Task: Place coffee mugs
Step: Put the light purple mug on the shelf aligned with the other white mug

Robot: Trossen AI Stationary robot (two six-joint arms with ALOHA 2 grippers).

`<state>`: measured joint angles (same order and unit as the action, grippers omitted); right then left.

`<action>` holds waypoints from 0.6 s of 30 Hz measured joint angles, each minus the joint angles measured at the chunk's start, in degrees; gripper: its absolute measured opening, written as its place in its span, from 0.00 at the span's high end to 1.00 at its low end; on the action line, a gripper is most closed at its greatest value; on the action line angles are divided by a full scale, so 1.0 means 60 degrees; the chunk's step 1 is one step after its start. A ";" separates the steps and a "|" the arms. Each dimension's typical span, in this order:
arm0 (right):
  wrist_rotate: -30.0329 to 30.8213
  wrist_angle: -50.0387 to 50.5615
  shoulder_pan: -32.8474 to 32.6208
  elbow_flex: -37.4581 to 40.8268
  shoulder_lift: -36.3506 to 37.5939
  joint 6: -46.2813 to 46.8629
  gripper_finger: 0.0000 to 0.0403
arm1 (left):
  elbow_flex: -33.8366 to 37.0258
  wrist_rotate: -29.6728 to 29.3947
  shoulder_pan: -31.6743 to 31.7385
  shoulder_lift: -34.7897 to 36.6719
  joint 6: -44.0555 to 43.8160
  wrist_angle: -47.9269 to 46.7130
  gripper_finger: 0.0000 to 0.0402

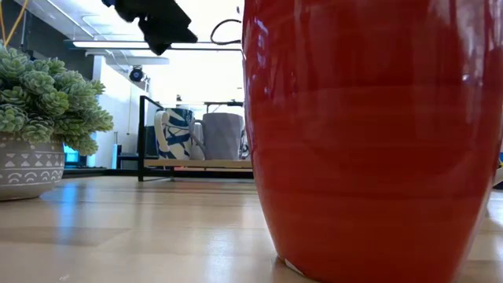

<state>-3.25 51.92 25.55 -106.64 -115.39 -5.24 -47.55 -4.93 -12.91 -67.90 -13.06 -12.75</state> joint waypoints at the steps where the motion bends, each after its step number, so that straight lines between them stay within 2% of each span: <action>1: -0.0004 -0.0085 -0.0090 0.0155 0.0000 0.0051 0.91 | 0.0014 -0.0019 -0.0012 -0.0030 -0.0034 -0.0045 0.65; 10: -0.0004 -0.1665 -0.0715 0.1215 0.0000 0.0526 0.91 | 0.0005 -0.0030 -0.0054 -0.0288 -0.0045 0.0106 0.65; 18: 0.0000 -0.2312 -0.0900 0.1360 0.0000 0.0714 0.91 | 0.0004 -0.0029 -0.0054 -0.0284 -0.0059 0.0105 0.65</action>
<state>-3.25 38.05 20.15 -98.48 -115.39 -0.96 -47.52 -5.11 -13.23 -69.60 -13.42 -12.12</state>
